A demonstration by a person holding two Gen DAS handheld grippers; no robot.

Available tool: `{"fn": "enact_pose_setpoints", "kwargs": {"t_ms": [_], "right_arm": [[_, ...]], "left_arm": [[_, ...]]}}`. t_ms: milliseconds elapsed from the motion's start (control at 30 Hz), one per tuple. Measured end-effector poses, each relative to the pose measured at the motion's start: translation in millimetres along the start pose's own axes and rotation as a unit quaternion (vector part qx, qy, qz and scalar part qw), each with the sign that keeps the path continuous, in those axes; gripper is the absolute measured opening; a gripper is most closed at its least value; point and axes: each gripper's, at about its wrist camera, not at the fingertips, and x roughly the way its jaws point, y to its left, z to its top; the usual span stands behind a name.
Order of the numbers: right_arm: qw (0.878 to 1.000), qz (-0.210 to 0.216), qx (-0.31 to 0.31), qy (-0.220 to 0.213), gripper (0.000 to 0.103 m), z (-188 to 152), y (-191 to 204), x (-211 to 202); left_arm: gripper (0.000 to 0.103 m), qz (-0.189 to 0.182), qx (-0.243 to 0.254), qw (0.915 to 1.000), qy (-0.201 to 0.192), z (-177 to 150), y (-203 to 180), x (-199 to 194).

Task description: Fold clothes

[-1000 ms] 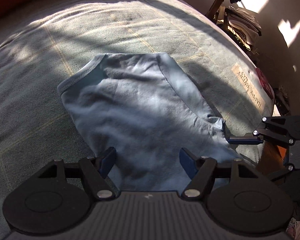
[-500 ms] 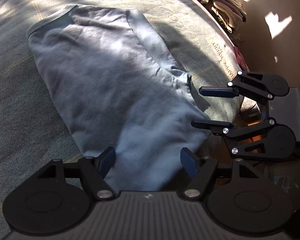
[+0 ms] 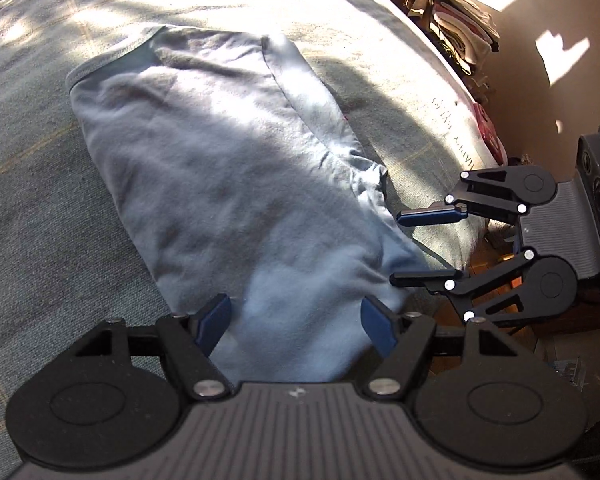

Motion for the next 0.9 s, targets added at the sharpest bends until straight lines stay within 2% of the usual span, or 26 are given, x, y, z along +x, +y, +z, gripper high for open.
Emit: {"fn": "enact_pose_setpoints", "kwargs": {"t_ms": [133, 233, 333, 467, 533, 667, 900], "right_arm": [[0.999, -0.009, 0.012, -0.039, 0.054, 18, -8, -9], [0.998, -0.009, -0.004, -0.057, 0.054, 40, -13, 1], [0.999, 0.007, 0.0, -0.053, 0.054, 51, -19, 19], [0.999, 0.023, 0.038, -0.028, 0.056, 48, -25, 30], [0.998, 0.026, 0.044, -0.025, 0.06, 46, -25, 28], [0.998, 0.024, 0.046, -0.022, 0.06, 45, -22, 23], [0.998, 0.021, 0.055, -0.022, 0.06, 45, -19, 19]], "left_arm": [[0.071, 0.034, 0.011, 0.9978, -0.057, 18, 2, -13], [0.071, 0.044, 0.007, 0.9959, -0.079, 39, 10, -6], [0.071, 0.059, 0.01, 0.9955, -0.074, 54, 15, 9], [0.071, 0.081, 0.02, 0.9948, -0.059, 63, 18, 27], [0.071, 0.078, 0.019, 0.9948, -0.063, 61, 18, 24], [0.071, 0.078, 0.005, 0.9943, -0.073, 54, 19, 8], [0.071, 0.108, -0.004, 0.9903, -0.088, 44, 19, -8]]}}
